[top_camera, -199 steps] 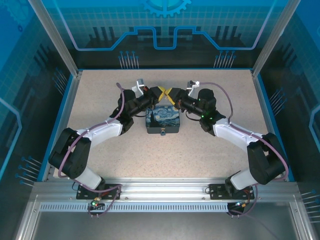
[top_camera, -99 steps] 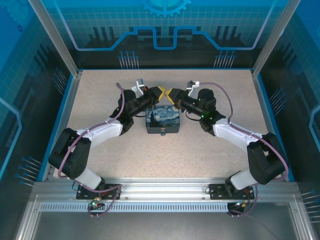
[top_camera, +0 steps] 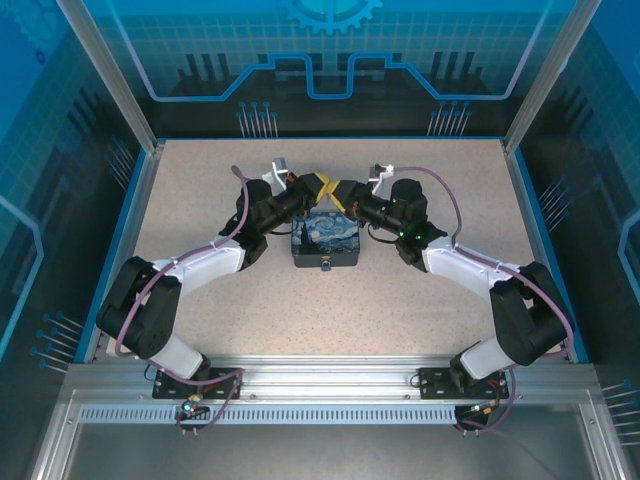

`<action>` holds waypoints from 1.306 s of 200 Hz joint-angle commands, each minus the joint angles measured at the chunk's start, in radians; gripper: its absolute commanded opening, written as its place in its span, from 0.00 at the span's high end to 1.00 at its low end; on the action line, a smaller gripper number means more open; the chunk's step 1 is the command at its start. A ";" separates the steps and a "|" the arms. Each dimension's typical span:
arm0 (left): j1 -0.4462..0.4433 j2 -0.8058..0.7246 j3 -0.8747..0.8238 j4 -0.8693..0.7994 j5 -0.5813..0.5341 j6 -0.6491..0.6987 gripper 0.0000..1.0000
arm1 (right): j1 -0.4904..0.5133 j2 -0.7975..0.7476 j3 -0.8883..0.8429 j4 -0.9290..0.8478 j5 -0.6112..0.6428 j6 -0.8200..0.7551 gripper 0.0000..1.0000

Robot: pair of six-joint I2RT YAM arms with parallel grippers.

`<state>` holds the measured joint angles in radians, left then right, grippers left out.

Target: Unlock a padlock with a key

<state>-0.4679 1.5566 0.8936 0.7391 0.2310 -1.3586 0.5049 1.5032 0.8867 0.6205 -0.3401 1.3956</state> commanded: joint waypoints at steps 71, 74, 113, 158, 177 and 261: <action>-0.006 -0.044 -0.026 0.010 -0.024 0.028 1.00 | -0.013 -0.003 0.026 0.013 0.010 0.005 0.81; -0.006 -0.042 -0.025 0.010 -0.024 0.028 1.00 | -0.013 -0.003 0.026 0.013 0.008 0.005 0.81; -0.006 -0.040 -0.022 0.009 -0.025 0.030 1.00 | -0.012 0.002 0.021 0.018 0.003 0.006 0.89; -0.005 -0.039 -0.020 0.009 -0.027 0.030 1.00 | -0.015 -0.003 0.015 0.015 -0.002 0.002 1.00; -0.006 -0.038 -0.020 0.004 -0.025 0.028 1.00 | -0.017 -0.004 0.011 0.016 -0.006 0.000 1.00; 0.052 -0.172 -0.014 -0.239 0.017 0.204 0.34 | -0.076 -0.087 -0.094 -0.077 -0.025 -0.056 1.00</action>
<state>-0.4404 1.4982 0.8776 0.6312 0.2317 -1.2770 0.4629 1.4673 0.8284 0.5968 -0.3489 1.3884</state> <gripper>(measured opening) 0.572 0.052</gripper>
